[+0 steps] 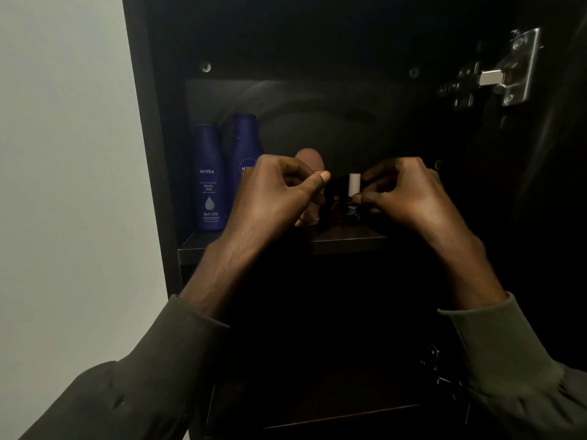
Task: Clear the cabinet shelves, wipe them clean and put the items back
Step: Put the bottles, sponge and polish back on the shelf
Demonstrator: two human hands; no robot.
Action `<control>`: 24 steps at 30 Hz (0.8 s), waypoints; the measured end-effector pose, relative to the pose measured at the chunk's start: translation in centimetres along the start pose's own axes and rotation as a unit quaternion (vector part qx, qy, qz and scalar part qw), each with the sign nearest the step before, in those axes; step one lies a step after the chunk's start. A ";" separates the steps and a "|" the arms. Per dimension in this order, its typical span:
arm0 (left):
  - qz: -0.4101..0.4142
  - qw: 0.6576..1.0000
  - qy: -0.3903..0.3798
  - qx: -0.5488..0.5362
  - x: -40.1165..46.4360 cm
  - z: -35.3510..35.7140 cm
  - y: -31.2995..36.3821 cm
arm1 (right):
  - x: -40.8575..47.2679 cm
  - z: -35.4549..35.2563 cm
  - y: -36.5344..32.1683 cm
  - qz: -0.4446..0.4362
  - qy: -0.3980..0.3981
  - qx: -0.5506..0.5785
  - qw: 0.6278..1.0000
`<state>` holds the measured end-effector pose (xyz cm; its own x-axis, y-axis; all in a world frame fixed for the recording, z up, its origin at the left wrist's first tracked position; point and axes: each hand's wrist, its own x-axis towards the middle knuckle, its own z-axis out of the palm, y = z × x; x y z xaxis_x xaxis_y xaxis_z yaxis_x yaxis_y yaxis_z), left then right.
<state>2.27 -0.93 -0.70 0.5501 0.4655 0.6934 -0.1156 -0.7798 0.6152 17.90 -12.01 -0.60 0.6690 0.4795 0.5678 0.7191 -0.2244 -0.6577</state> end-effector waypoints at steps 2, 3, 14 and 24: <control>-0.004 1.000 0.001 -0.004 0.0 0.0 0.0 | -0.2 0.0 0.0 -0.015 0.015 -0.008 1.000; -0.005 1.000 0.000 -0.005 0.0 0.0 -0.1 | -0.3 0.0 0.1 -0.019 0.025 -0.009 0.999; 0.052 0.996 0.058 -0.033 -2.0 -0.3 0.0 | -5.4 -1.9 -1.0 -0.129 0.157 0.086 0.975; 0.008 0.985 0.011 -0.170 -12.8 1.9 -2.0 | -16.0 0.9 2.3 -0.134 0.038 0.289 0.947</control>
<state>-2.94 -6.14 -11.47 0.5276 0.4664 0.7100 -0.3972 -0.6033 0.6915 8.70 -19.40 -11.69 0.5051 0.3859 0.7720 0.6562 0.4093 -0.6340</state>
